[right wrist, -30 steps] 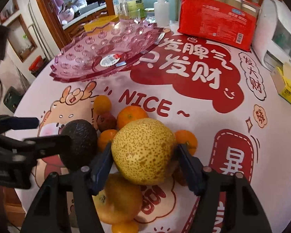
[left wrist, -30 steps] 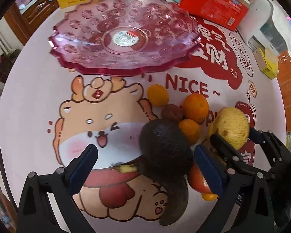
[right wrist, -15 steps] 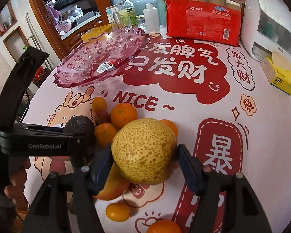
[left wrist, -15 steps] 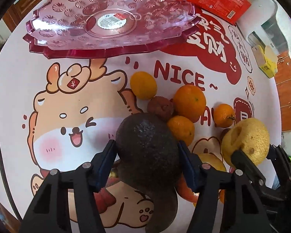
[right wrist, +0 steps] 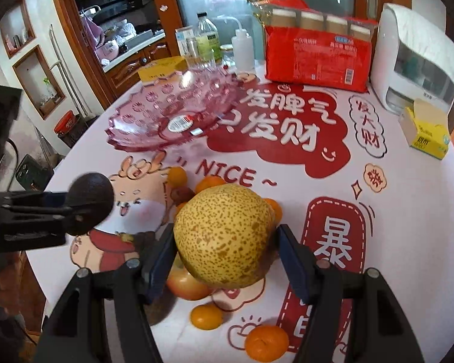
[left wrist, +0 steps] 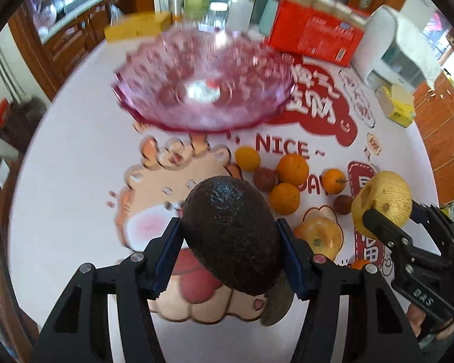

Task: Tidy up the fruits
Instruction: 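Carry the avocado and pear to the pink bowl and release both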

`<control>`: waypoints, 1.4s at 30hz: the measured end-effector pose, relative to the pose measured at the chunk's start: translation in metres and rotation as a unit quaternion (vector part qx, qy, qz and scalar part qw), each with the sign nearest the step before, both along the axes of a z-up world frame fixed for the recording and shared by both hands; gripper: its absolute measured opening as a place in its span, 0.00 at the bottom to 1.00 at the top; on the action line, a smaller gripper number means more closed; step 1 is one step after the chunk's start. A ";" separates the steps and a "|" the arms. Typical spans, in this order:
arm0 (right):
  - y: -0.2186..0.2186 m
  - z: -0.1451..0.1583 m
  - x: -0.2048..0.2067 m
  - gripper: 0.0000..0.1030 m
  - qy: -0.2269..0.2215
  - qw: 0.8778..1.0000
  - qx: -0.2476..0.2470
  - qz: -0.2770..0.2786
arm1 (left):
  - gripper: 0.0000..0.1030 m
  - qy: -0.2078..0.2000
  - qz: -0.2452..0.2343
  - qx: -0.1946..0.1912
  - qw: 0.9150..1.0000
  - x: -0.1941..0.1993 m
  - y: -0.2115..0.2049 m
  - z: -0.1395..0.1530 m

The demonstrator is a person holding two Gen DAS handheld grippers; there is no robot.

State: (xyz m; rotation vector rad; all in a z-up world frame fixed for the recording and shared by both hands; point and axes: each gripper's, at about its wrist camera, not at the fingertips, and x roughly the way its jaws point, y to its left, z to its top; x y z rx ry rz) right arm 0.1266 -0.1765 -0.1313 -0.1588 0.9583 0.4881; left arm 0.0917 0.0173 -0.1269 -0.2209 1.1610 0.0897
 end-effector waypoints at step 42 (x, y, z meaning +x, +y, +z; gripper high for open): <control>0.166 -0.033 0.145 0.64 0.063 0.989 -0.053 -0.122 | 0.55 -0.035 -0.172 0.050 0.983 0.200 0.122 -0.053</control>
